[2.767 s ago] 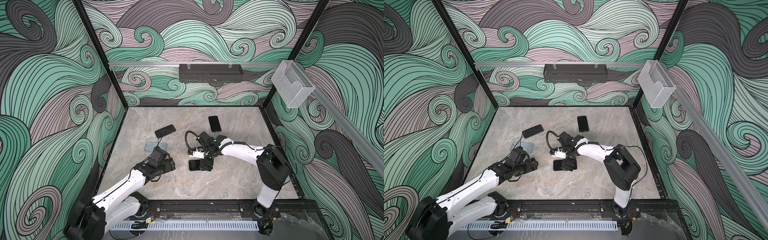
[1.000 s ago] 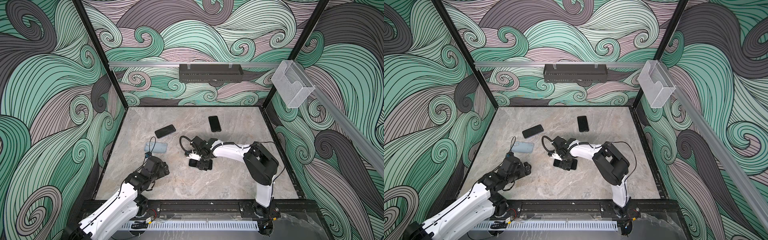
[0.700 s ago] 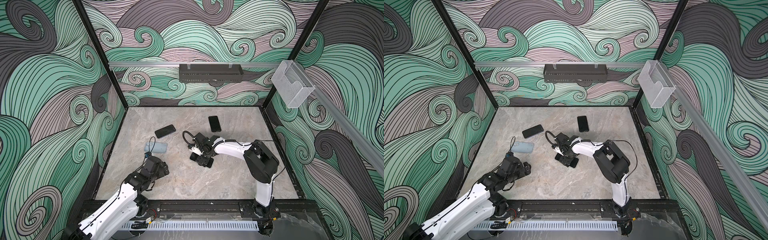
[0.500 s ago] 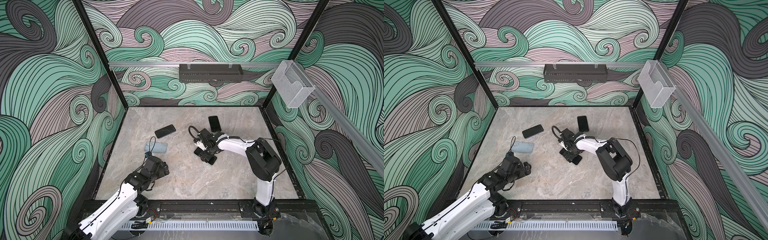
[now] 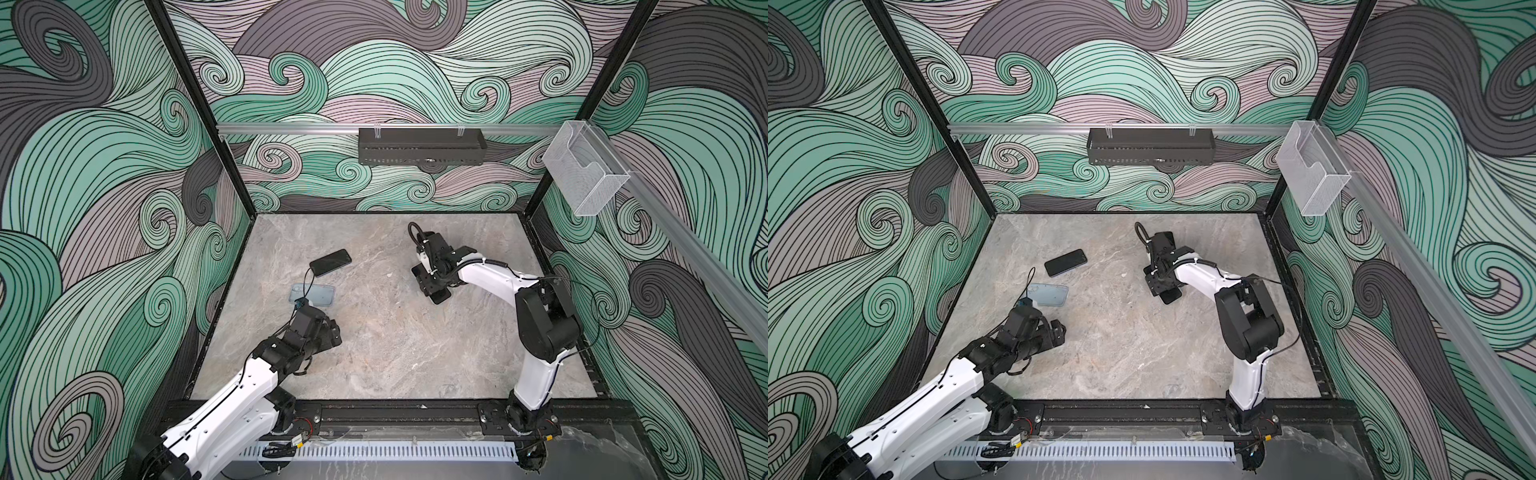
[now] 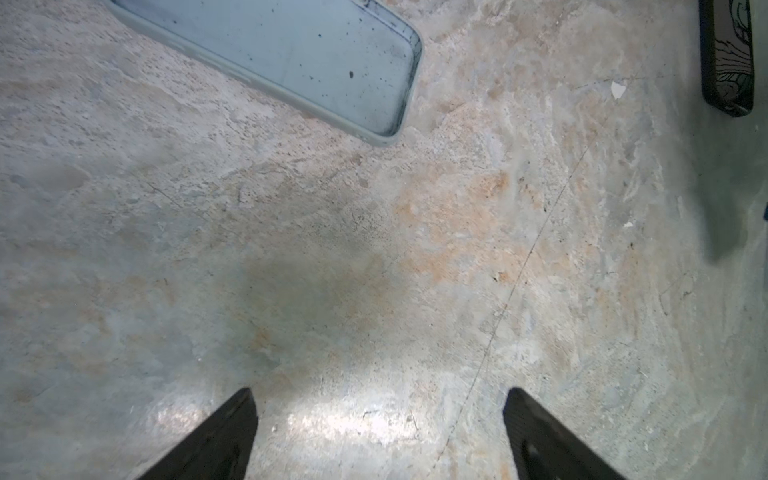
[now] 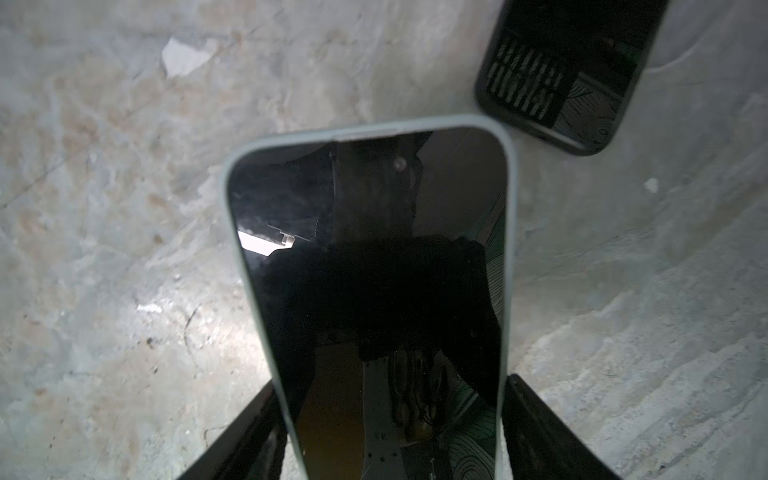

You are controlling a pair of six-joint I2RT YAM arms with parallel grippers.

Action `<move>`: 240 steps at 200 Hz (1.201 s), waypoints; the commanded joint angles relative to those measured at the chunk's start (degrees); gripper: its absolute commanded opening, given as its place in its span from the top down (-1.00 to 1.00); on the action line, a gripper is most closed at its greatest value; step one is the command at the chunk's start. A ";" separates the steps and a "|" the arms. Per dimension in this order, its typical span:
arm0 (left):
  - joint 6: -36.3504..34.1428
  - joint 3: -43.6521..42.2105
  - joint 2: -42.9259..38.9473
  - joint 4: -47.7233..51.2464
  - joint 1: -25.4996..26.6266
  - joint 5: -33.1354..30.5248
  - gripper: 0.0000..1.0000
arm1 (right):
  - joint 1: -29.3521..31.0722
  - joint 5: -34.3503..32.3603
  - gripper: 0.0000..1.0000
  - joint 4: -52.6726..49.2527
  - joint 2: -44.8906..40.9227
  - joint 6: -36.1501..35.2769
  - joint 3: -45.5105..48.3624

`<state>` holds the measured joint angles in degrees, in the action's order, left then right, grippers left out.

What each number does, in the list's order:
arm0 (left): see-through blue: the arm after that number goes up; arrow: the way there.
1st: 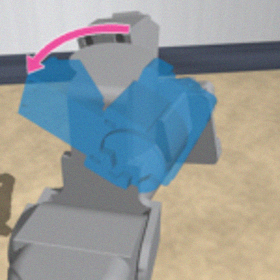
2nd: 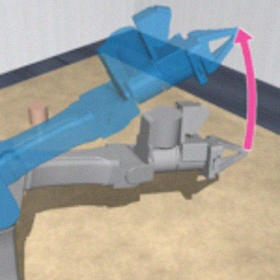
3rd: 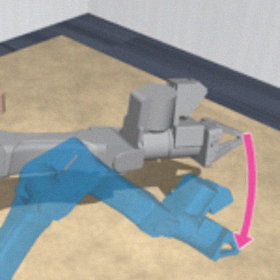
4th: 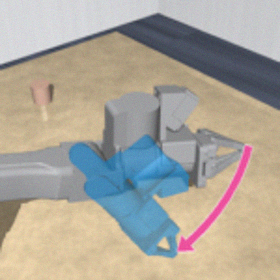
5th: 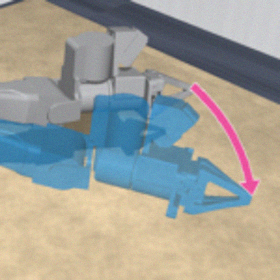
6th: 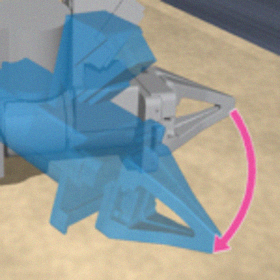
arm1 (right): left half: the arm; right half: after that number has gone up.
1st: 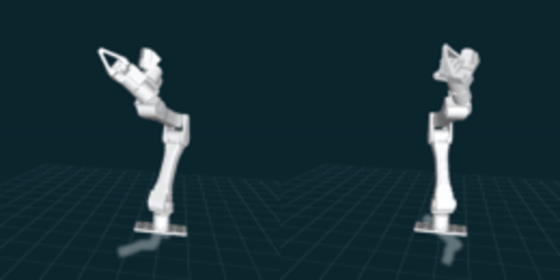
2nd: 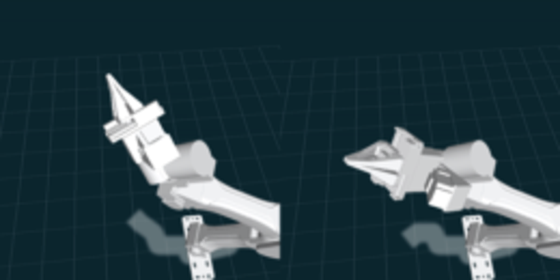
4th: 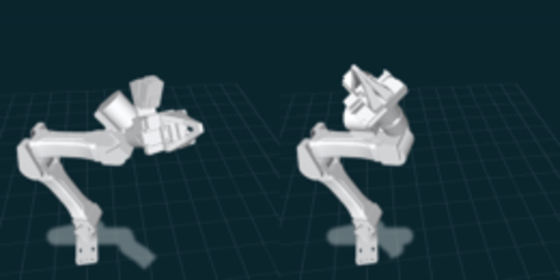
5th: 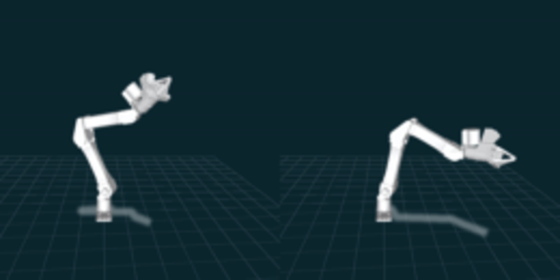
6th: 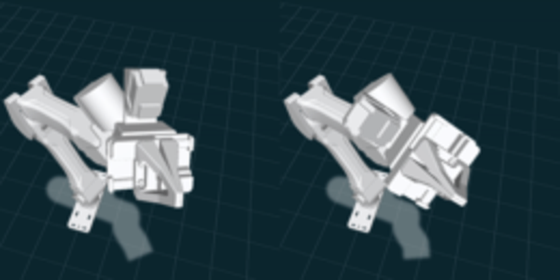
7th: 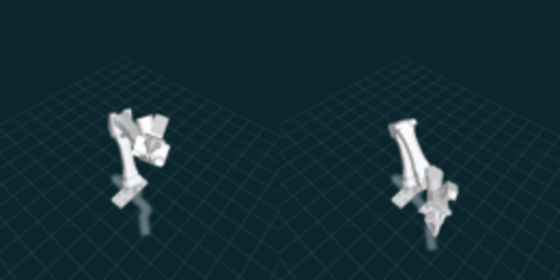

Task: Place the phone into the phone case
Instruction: 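Carry the cased phone with the right gripper toward the black phone farther away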

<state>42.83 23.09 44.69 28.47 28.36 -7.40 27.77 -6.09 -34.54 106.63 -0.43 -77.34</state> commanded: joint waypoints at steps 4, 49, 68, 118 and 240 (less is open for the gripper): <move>-1.95 2.31 -0.77 0.97 -0.41 0.98 -0.90 | -3.83 -0.31 0.50 1.32 0.72 2.52 -4.00; -2.60 2.56 -1.66 1.54 -0.50 0.98 -0.89 | -8.71 0.11 0.50 1.60 5.21 2.79 -10.60; -2.97 2.94 -1.37 2.24 -0.50 0.98 -0.90 | -10.41 -0.20 0.49 2.54 7.42 3.11 -12.84; -3.65 3.67 -1.72 3.60 -0.54 0.72 -0.90 | -13.65 -1.32 0.48 3.18 15.05 3.11 -20.56; -2.52 4.02 -2.66 4.36 -0.54 1.33 -0.90 | -18.02 -0.23 0.31 -1.46 29.86 5.35 -39.95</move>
<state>40.16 25.47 43.13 31.44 28.18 -6.63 9.98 -6.31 -34.00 135.09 3.88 -112.88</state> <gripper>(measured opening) 0.949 0.743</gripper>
